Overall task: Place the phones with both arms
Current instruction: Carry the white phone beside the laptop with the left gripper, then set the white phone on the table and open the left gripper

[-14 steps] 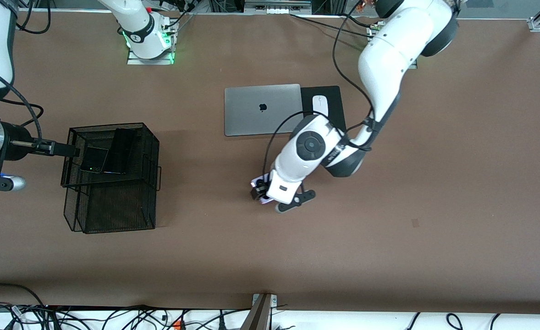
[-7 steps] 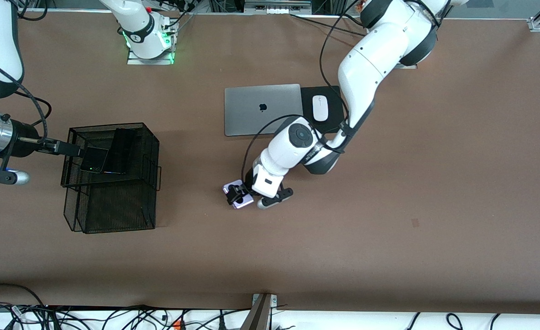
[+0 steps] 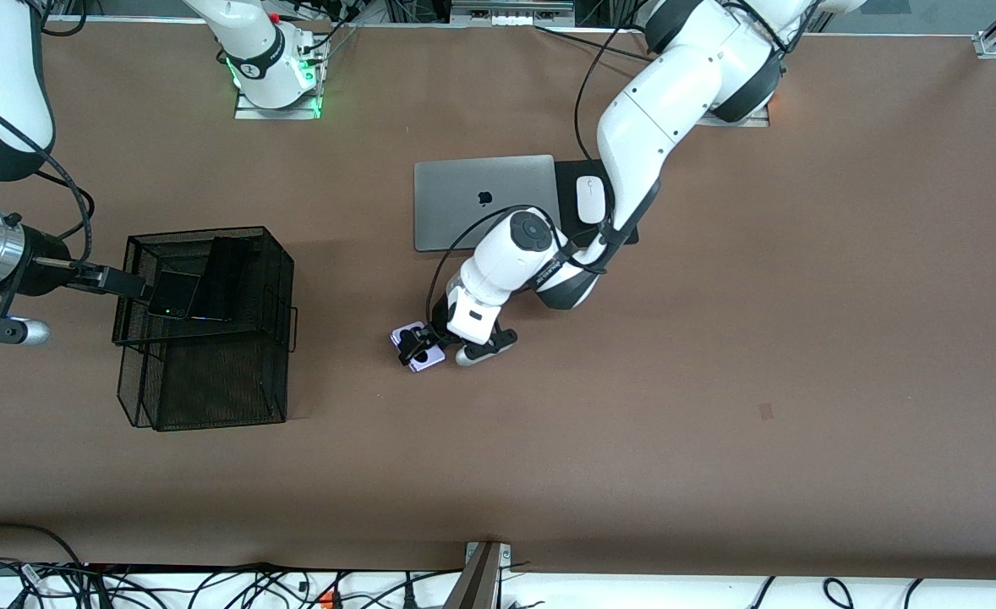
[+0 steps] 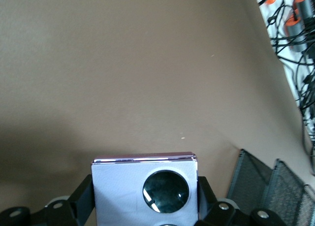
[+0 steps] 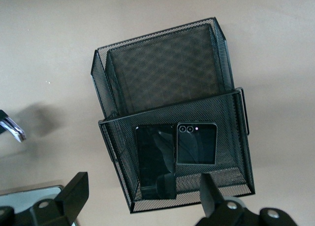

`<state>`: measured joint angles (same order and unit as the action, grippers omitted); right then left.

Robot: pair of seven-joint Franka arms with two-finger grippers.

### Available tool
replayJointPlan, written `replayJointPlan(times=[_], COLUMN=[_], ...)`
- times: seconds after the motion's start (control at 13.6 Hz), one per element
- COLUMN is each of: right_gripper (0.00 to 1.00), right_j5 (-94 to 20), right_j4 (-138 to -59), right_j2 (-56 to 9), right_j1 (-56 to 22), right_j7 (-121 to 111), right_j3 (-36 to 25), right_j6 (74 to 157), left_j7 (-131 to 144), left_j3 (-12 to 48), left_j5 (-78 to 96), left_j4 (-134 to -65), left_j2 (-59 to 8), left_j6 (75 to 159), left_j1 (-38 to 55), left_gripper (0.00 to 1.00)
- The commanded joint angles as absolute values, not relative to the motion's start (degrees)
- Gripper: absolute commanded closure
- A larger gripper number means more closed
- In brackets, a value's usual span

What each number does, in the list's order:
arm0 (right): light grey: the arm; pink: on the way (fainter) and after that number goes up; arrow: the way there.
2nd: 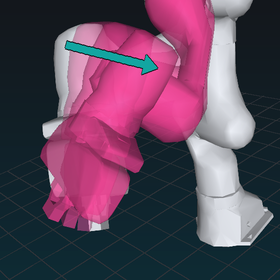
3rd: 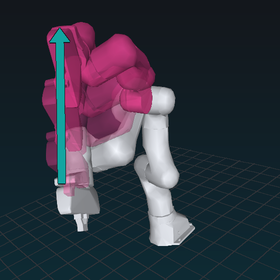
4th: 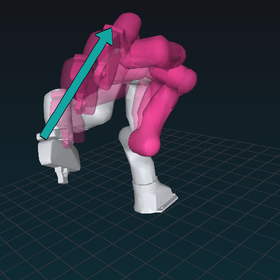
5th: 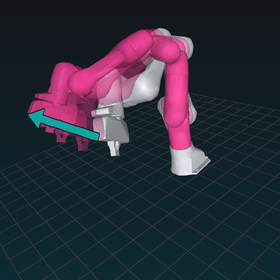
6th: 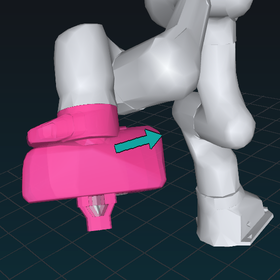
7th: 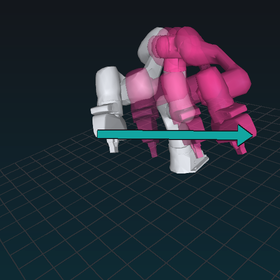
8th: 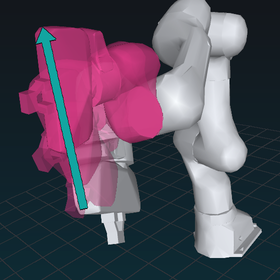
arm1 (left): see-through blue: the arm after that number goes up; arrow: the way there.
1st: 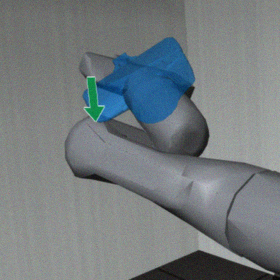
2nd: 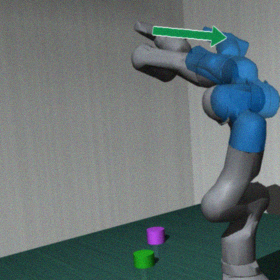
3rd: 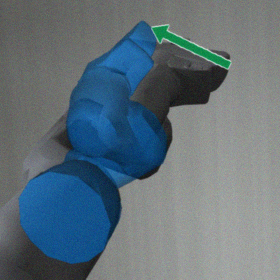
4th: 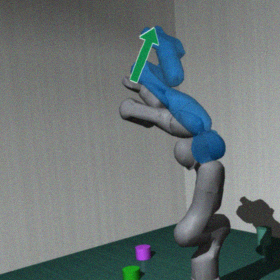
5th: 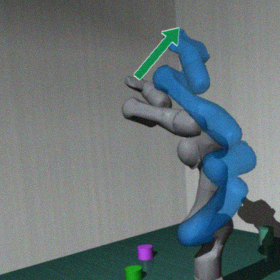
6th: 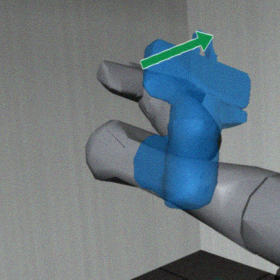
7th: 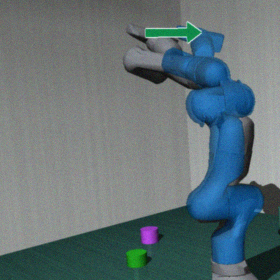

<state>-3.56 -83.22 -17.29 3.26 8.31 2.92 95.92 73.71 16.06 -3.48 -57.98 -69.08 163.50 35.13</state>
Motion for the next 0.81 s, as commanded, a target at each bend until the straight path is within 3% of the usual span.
replayJointPlan(times=[0.0, 0.59, 0.66, 0.74], right_gripper=[0.00, 0.00, 0.00, 0.00], right_j5=[-2.5, -2.3, -2.9, -3.0], right_j4=[-83.0, -82.9, -83.0, -83.0], right_j2=[-16.8, -16.3, -16.4, -16.4], right_j1=[3.7, 1.8, 1.9, 1.8], right_j7=[9.3, 10.6, 10.9, 10.9], right_j3=[3.7, 3.8, 3.7, 3.8], right_j6=[96.0, 94.8, 95.1, 95.1], left_j7=[68.3, 59.8, 60.0, 60.6], left_j3=[12.6, 13.4, 13.4, 13.3], left_j5=[-2.2, -0.7, 1.7, 3.0], left_j4=[-55.3, -55.4, -55.2, -55.1], left_j2=[-71.3, -71.6, -71.5, -71.5], left_j6=[163.8, 162.0, 161.5, 160.4], left_j1=[37.6, 38.9, 39.3, 39.8], left_gripper=[0.96, 0.99, 0.86, 0.29])
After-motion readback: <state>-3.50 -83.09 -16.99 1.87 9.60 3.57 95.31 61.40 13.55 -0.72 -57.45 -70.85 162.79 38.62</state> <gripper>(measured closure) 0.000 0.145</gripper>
